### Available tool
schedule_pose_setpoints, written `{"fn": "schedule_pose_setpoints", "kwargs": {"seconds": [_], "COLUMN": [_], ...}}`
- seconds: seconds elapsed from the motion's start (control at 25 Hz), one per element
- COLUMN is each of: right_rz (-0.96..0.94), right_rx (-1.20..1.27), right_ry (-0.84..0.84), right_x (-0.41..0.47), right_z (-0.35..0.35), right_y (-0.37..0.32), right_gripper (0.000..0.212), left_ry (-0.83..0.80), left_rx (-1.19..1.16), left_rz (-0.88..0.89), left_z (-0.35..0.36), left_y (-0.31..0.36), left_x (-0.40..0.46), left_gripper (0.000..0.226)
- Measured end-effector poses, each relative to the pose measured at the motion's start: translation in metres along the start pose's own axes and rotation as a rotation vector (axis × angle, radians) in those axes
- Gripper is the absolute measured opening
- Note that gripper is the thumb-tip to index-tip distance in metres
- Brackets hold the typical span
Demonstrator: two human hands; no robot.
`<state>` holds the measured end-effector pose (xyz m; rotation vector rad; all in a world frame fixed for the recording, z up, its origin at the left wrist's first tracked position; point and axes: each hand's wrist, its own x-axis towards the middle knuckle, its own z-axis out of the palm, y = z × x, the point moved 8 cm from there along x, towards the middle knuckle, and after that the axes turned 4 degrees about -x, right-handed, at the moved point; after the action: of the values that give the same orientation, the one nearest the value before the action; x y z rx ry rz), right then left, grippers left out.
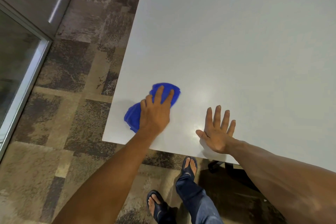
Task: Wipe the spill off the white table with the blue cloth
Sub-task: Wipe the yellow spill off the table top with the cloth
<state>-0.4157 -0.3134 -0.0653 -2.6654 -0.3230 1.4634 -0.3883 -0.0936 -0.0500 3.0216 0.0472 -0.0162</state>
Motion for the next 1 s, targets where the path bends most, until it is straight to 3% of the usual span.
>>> {"fn": "schedule_pose_setpoints", "kwargs": {"seconds": [0.24, 0.6, 0.68, 0.8, 1.0], "right_rz": [-0.014, -0.016, -0.007, 0.003, -0.009], "right_rx": [-0.025, -0.039, -0.038, -0.043, -0.083], "right_ry": [-0.012, -0.005, -0.011, -0.003, 0.024], "right_x": [0.002, 0.006, 0.007, 0.006, 0.011], "right_z": [0.002, 0.002, 0.004, 0.005, 0.006], "right_y": [0.002, 0.004, 0.005, 0.007, 0.008], "right_gripper": [0.086, 0.085, 0.086, 0.087, 0.087], "left_ry": [0.109, -0.013, 0.099, 0.220, 0.042], "left_rx": [0.023, -0.139, -0.138, -0.140, -0.127], "left_rz": [-0.463, -1.139, -1.099, -0.855, -0.481], "left_z": [-0.019, -0.022, -0.042, -0.058, -0.009], "left_y": [-0.108, -0.249, -0.242, -0.163, -0.012], "left_x": [-0.013, -0.136, -0.143, -0.126, -0.123], "left_gripper": [0.056, 0.047, 0.048, 0.054, 0.068]}}
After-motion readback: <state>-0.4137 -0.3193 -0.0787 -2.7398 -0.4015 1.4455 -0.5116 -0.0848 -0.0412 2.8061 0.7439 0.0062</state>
